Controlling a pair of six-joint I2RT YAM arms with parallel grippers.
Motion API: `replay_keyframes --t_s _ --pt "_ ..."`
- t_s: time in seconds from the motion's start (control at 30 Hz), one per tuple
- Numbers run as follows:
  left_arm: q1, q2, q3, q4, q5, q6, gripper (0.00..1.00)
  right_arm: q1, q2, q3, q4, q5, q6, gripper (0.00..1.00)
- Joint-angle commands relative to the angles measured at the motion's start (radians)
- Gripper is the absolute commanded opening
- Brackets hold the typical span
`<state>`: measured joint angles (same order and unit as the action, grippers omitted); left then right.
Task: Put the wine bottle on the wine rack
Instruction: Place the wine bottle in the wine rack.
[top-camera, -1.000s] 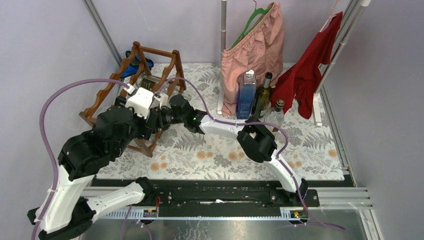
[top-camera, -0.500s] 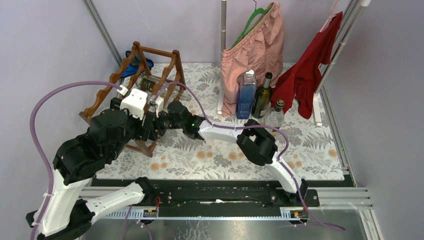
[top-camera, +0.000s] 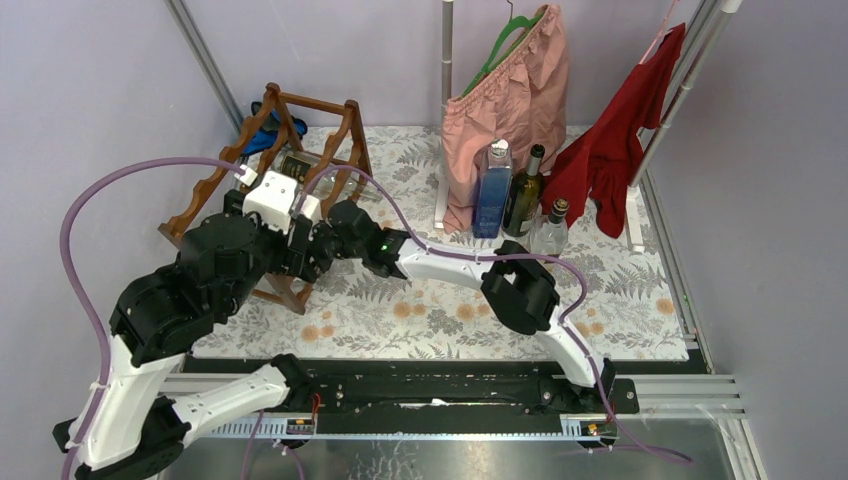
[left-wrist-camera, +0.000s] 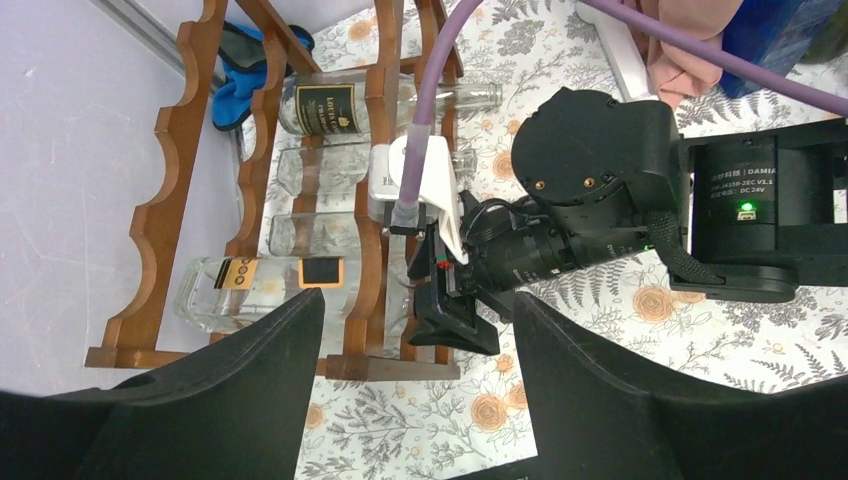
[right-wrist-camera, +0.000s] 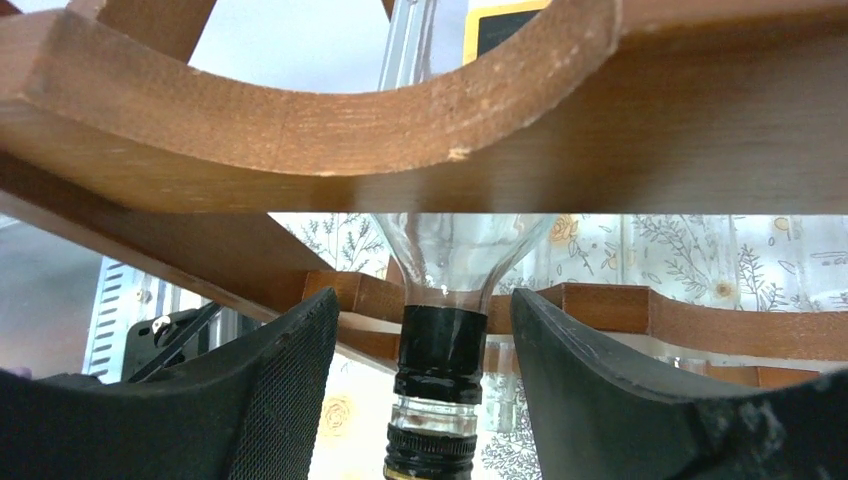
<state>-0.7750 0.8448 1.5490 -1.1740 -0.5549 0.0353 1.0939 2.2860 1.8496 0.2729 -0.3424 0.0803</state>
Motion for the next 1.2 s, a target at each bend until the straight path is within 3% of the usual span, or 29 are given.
replay_keyframes --t_s 0.0,0.37,0.57,0.73,0.9,0.97,1.17 --pt "0.005 0.010 0.028 0.101 0.017 0.017 0.76 -0.038 -0.054 0.025 -0.104 -0.031 -0.019 0.71" --pt "0.005 0.046 0.076 0.152 0.066 0.019 0.77 -0.117 -0.104 -0.019 -0.005 -0.342 0.211 0.68" --pt "0.005 0.063 0.113 0.196 0.091 0.011 0.77 -0.136 -0.143 -0.037 -0.060 -0.389 0.184 0.68" --pt "0.005 0.053 0.099 0.234 0.103 0.014 0.77 -0.139 -0.218 -0.240 0.073 -0.518 0.191 0.69" --pt "0.005 0.051 0.091 0.259 0.106 0.014 0.76 -0.128 -0.203 -0.247 0.003 -0.461 0.158 0.68" --pt "0.005 0.050 0.090 0.264 0.103 0.012 0.76 -0.122 -0.183 -0.220 -0.037 -0.429 0.132 0.65" --pt "0.005 0.039 0.085 0.264 0.092 0.001 0.75 -0.107 -0.128 -0.171 -0.098 -0.385 0.094 0.31"
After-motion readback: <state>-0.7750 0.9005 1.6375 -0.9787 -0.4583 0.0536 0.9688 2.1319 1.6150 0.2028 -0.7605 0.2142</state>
